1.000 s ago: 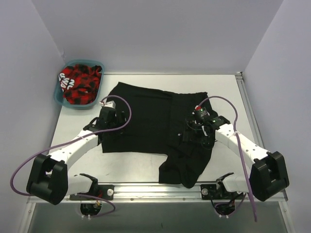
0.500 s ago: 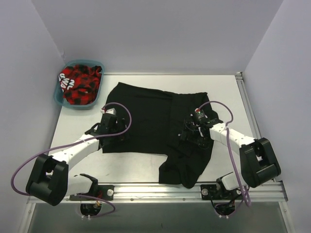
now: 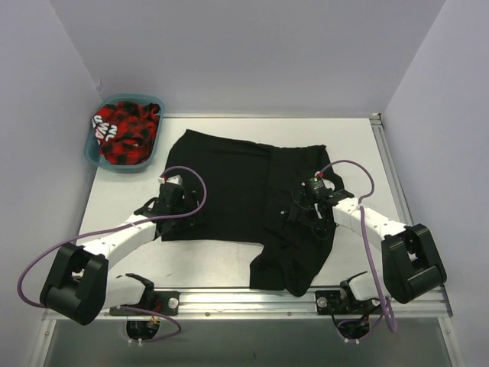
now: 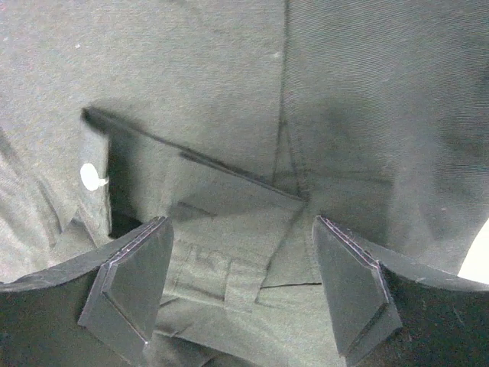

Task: Fold and stack the long sleeve shirts
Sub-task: Fold the shirt

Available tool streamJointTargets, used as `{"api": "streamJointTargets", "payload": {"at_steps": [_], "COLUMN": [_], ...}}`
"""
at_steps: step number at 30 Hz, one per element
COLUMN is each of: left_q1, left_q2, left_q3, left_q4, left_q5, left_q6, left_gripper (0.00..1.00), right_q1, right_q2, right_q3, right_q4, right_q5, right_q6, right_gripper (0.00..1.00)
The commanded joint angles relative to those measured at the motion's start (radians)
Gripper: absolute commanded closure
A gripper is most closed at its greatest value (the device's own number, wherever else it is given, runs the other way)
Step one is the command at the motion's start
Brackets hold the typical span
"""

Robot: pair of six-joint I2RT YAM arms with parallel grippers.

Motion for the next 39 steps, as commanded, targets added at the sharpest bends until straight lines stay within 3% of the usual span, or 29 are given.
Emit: {"api": "streamJointTargets", "payload": {"at_steps": [1, 9, 12, 16, 20, 25, 28, 31, 32, 36, 38, 39], "left_q1": [-0.007, -0.01, -0.01, -0.01, -0.01, -0.01, -0.01, -0.01, -0.01, -0.01, -0.012, -0.01], "left_q2": [-0.018, -0.017, -0.023, -0.033, -0.037, -0.04, -0.049, -0.058, -0.06, -0.078, -0.089, -0.102], "left_q3": [0.003, -0.003, -0.003, -0.006, -0.017, -0.026, -0.027, -0.026, -0.024, -0.024, -0.026, -0.027], "left_q4": [0.041, 0.043, 0.041, 0.039, 0.041, 0.046, 0.046, 0.041, 0.038, 0.033, 0.027, 0.024], "left_q5": [0.003, 0.003, 0.0, -0.004, -0.003, 0.005, 0.011, 0.012, 0.015, 0.028, 0.032, 0.034], "left_q6": [-0.012, -0.012, -0.012, -0.01, -0.015, -0.022, -0.024, -0.024, -0.024, -0.03, -0.032, -0.033], "left_gripper": [0.03, 0.02, 0.03, 0.02, 0.03, 0.03, 0.03, 0.03, 0.03, 0.03, 0.03, 0.03], "right_q1": [-0.005, 0.006, 0.026, 0.029, 0.027, -0.017, -0.066, -0.103, -0.121, -0.149, -0.151, -0.152], "right_q2": [-0.017, 0.045, 0.039, 0.007, -0.029, -0.023, 0.048, 0.161, 0.196, 0.444, 0.517, 0.572], "right_q3": [0.006, 0.017, 0.031, 0.051, 0.106, 0.233, 0.409, 0.682, 0.848, 1.263, 1.406, 1.507], "right_q4": [-0.055, 0.017, 0.019, -0.012, -0.078, -0.124, -0.138, -0.145, -0.144, -0.138, -0.132, -0.132], "right_q5": [0.075, -0.029, -0.034, -0.017, 0.023, 0.052, 0.054, 0.092, 0.113, 0.248, 0.287, 0.296], "right_q6": [0.021, -0.023, -0.033, -0.048, -0.094, -0.167, -0.235, -0.305, -0.322, -0.413, -0.467, -0.486], "right_gripper": [0.26, 0.39, 0.53, 0.83, 1.0, 1.0, 1.0, 1.0, 1.0, 1.0, 0.85, 0.72]}}
